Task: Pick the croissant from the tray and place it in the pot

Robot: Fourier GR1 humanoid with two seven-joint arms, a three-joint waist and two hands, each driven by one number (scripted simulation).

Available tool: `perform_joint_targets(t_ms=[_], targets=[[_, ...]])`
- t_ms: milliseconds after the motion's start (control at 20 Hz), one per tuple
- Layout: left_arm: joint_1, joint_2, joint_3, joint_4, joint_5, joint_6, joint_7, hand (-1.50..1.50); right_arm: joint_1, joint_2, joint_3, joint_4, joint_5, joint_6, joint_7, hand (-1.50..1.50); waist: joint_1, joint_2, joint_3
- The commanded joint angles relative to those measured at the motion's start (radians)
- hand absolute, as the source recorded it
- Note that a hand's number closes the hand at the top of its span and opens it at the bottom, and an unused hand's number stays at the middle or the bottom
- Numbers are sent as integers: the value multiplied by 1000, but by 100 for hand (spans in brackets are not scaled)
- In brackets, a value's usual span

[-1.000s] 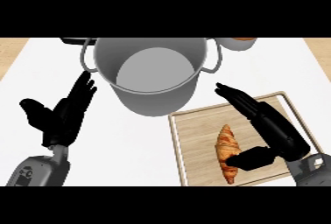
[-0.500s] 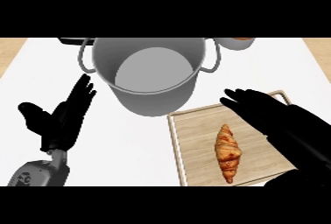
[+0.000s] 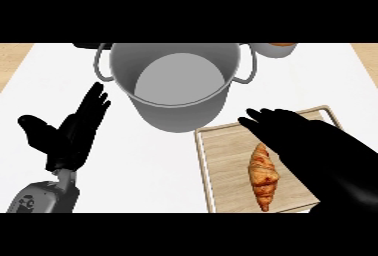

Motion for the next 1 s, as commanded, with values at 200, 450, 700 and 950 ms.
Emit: perform_joint_targets(t_ms=[200, 450, 700, 950], targets=[[-15, -47, -19, 19, -23, 19, 10, 0, -106, 125, 91, 114, -49, 59, 259, -150, -12, 2, 3], [-4, -23, 3, -8, -31, 18, 21, 0, -69, 118, 184, 154, -9, 50, 280, -150, -12, 1, 3], [10, -18, 16, -18, -30, 7, 18, 0, -52, 116, 246, 200, 47, 32, 280, -150, -14, 2, 4], [18, -29, 12, -18, -26, -10, 30, 0, -29, 129, 239, 85, 54, 11, 364, -150, -23, -2, 4]])
